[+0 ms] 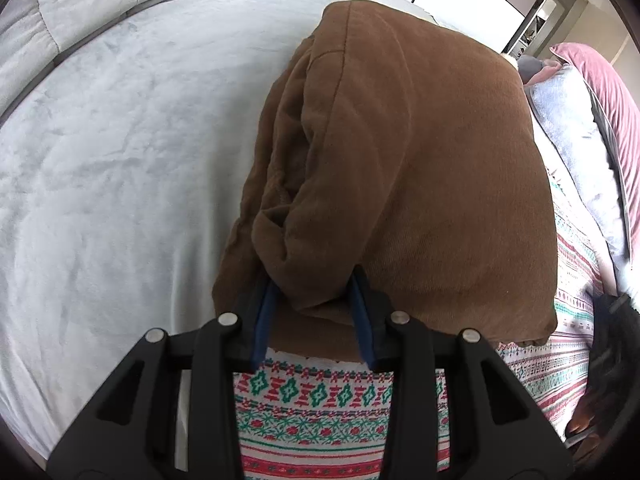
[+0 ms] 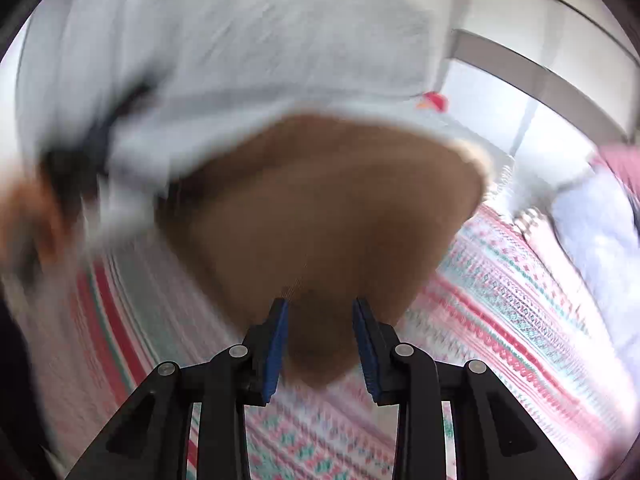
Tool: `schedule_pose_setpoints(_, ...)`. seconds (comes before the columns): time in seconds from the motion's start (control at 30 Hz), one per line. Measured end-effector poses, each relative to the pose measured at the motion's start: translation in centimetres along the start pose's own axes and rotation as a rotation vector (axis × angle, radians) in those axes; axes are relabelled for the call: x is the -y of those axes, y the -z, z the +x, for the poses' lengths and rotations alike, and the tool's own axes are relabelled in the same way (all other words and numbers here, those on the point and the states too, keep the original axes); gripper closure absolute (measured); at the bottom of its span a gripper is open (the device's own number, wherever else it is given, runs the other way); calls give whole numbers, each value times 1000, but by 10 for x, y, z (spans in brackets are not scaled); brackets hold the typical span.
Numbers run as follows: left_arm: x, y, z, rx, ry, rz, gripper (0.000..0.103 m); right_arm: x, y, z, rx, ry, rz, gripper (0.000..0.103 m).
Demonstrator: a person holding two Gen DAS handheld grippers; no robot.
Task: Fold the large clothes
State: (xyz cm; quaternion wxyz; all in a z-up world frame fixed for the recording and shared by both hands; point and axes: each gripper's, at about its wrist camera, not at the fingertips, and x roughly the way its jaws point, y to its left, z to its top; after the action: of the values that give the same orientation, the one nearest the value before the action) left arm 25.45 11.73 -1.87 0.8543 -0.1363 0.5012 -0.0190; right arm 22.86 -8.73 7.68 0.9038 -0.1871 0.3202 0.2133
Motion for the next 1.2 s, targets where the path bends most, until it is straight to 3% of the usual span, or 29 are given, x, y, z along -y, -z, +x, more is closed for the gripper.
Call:
schedule_pose_setpoints(0.1,-2,0,0,-4,6,-17,63,29,-26,4,14,-17,179,75)
schedule_pose_setpoints(0.2,0,0,-1,-1,-10,-14,63,24,-43,44,-87,-18,191,84)
schedule_pose_setpoints(0.27,2,1,-1,2,-17,-10,63,12,-34,80,-208,-35,189,84)
schedule_pose_setpoints(0.37,2,1,-3,9,-7,-9,63,6,-9,105,-210,14,206,84)
schedule_pose_setpoints(0.47,-3,0,-13,18,32,-40,63,12,1,106,-191,-22,269,84)
schedule_pose_setpoints(0.57,-11,-7,-35,89,99,-100,63,13,-2,110,-216,-33,257,84)
schedule_pose_setpoints(0.7,-7,-18,-60,251,91,-107,62,19,-1,109,-201,-21,265,84)
schedule_pose_setpoints(0.83,14,-28,-56,286,118,-41,62,17,2,106,-191,-15,293,84)
schedule_pose_setpoints(0.97,27,-37,-32,281,4,24,62,18,0,104,-193,-14,304,84)
schedule_pose_setpoints(1.07,27,-40,1,183,-131,43,60,20,-5,103,-209,-26,303,84)
schedule_pose_setpoints(1.2,26,-37,10,169,-180,88,59,39,-33,96,-235,-122,259,81)
